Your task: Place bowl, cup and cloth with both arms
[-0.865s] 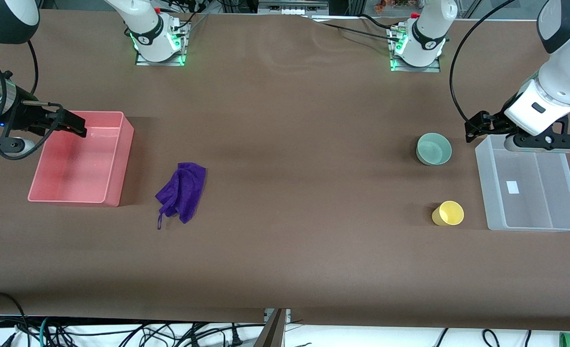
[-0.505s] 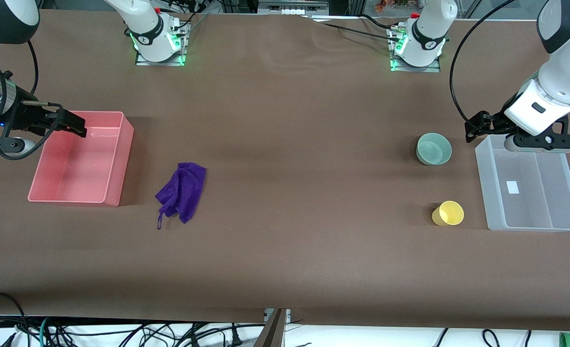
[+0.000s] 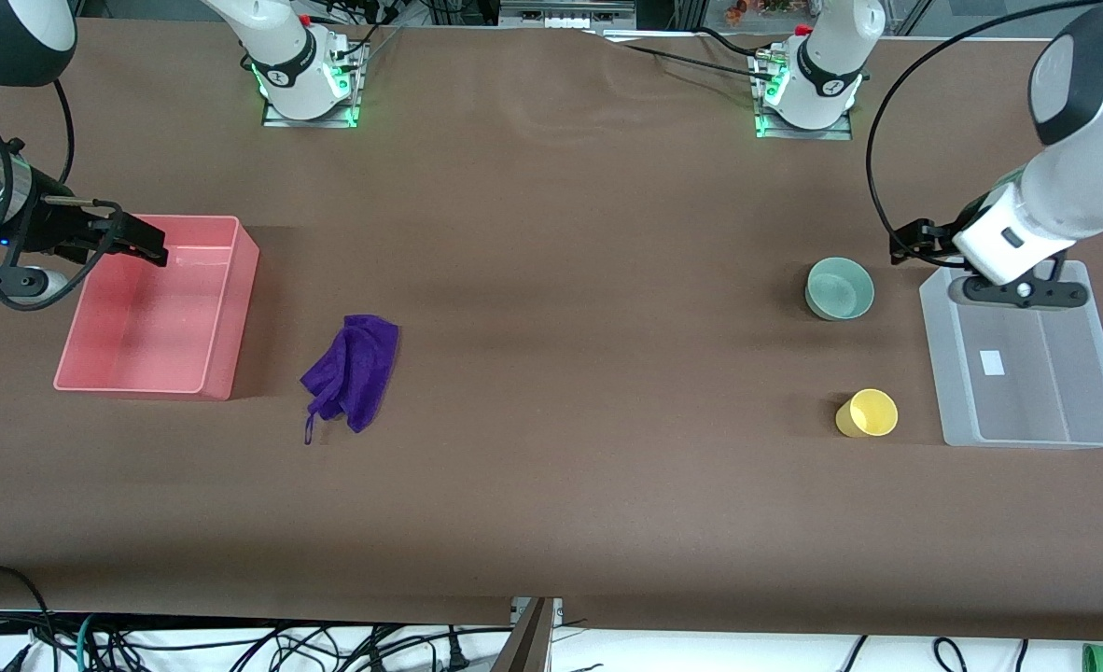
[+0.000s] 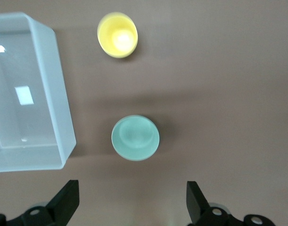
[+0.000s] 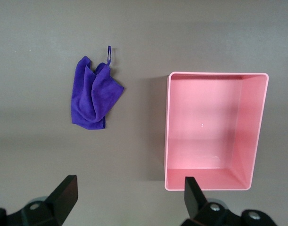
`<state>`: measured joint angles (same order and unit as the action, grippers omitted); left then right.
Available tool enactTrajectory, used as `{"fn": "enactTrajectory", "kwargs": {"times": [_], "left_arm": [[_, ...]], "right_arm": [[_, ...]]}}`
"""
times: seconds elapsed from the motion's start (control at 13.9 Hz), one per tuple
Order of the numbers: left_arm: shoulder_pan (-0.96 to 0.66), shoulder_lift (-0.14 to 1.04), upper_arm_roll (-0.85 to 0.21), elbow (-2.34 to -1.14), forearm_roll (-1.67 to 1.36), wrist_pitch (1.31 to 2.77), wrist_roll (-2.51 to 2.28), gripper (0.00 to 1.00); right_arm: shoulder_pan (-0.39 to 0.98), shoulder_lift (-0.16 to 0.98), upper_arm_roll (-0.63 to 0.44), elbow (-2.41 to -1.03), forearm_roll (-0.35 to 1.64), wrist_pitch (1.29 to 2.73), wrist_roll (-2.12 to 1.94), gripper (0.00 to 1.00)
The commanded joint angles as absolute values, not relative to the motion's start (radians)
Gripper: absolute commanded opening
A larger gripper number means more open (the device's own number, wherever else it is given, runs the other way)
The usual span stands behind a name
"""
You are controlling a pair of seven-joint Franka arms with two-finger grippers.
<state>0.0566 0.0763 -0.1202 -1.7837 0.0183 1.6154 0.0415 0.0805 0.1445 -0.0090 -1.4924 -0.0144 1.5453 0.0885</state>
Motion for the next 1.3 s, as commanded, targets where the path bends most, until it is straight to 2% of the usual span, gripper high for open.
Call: {"fn": "enactTrajectory", "kwargs": {"times": [0.0,0.22,0.43,0.58,0.72,0.79,0.86,0.94,1.01,1.08,1.15,1.23], "left_arm": [[0.089,0.132,-0.118,-1.816,0.026,1.585,0.243,1.00],[0.138,0.273,-0.118,-1.824,0.026,1.701,0.571,1.00],[0.181,0.394,-0.120,-1.867,0.026,1.927,0.843,1.00],[0.183,0.397,-0.120,-2.022,0.026,2.174,0.879,1.00],[0.183,0.394,-0.123,-2.187,0.026,2.429,0.879,1.00],[0.181,0.397,-0.123,-2.222,0.026,2.480,0.882,0.95],[0.183,0.394,-0.123,-2.230,0.028,2.477,0.890,0.76],[0.183,0.393,-0.123,-2.232,0.026,2.465,0.911,0.65],[0.184,0.393,-0.123,-2.230,0.026,2.462,0.929,0.58],[0.184,0.393,-0.123,-2.229,0.026,2.461,0.943,0.40],[0.184,0.393,-0.123,-2.224,0.026,2.461,0.957,0.36],[0.184,0.382,-0.123,-2.221,0.026,2.453,0.959,0.53]], "right_arm": [[0.080,0.150,-0.006,-1.486,-0.009,1.549,0.081,1.00],[0.084,0.237,-0.005,-1.488,-0.003,1.595,0.083,1.00],[0.094,0.331,-0.002,-1.520,0.008,1.681,0.081,1.00],[0.106,0.399,0.003,-1.541,0.011,1.760,0.098,1.00],[0.114,0.416,0.023,-1.644,0.018,1.930,0.100,1.00],[0.115,0.420,0.031,-1.713,0.018,2.032,0.100,1.00],[0.115,0.431,0.034,-1.786,0.018,2.145,0.118,1.00],[0.115,0.443,0.052,-1.843,0.018,2.248,0.159,1.00],[0.115,0.465,0.070,-1.889,0.018,2.334,0.196,1.00],[0.118,0.489,0.087,-1.919,0.017,2.408,0.228,1.00],[0.121,0.517,0.097,-1.939,0.017,2.474,0.250,1.00],[0.129,0.540,0.097,-1.957,0.017,2.532,0.252,1.00]]}}
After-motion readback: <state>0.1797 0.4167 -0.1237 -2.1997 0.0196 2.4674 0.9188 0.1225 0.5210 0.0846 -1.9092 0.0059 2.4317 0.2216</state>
